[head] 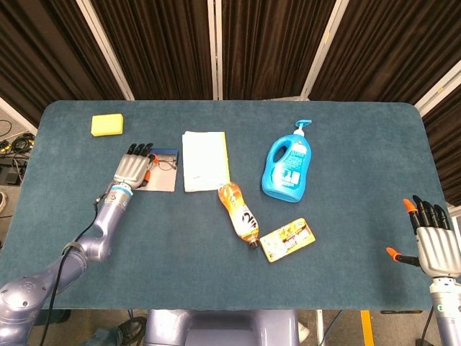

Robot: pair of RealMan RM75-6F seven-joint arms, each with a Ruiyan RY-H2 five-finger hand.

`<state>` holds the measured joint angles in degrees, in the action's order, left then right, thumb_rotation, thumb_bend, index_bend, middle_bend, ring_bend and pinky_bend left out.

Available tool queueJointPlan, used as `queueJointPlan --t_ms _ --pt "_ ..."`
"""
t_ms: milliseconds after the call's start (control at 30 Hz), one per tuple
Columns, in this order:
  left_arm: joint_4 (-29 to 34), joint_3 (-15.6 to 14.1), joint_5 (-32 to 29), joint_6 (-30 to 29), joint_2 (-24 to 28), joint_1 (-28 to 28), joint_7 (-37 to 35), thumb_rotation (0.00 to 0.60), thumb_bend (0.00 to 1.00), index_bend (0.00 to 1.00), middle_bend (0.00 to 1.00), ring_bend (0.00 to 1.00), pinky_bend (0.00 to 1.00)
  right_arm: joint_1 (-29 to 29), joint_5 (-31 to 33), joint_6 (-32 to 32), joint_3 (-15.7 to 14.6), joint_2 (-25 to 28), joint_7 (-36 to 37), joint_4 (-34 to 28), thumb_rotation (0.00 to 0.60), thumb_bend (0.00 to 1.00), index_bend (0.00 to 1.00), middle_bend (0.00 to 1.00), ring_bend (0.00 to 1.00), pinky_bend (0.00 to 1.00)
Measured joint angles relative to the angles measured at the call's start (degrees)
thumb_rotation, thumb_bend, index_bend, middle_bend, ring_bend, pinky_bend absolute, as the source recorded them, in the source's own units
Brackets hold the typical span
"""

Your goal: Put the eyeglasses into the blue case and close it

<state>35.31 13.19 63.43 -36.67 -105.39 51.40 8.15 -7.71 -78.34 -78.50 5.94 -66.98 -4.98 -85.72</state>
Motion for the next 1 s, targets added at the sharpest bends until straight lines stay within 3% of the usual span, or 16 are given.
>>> queueJointPlan --t_ms 433,800,867,1000 --pt "-8.44 -0.17 1.92 2.16 -3.55 1.7 -2.45 0.6 0.66 0.3 0.0 0.0 0.0 -0.18 0.69 0.67 0.09 -0.26 -0.12 0.46 0.6 0.0 0.0 0.0 0.0 0.0" --pt "-7.13 -1.6 6.4 -1.78 -2.53 0.36 -8.96 0.6 0.65 0.29 0.0 0.0 0.0 -0.09 0.41 0.42 0.0 -0.09 0.1 0.04 0.6 0.0 0.0 0.0 0.0 0.0" --pt "-5.64 -1.83 6.93 -2.61 -1.72 -0.18 -9.77 0.6 0.63 0.3 0.0 0.0 0.0 -0.02 0.25 0.21 -0.01 0.01 0.23 -0.17 0.6 0.0 0.0 0.0 0.0 0.0" --pt "-0.04 -2.71 8.29 -4.94 1.35 -2.02 -10.94 0.6 0.44 0.31 0.0 0.0 0.0 0.09 -0.25 -0.19 -0.09 0.24 0.45 -0.54 0.6 0.0 0.0 0.0 0.0 0.0"
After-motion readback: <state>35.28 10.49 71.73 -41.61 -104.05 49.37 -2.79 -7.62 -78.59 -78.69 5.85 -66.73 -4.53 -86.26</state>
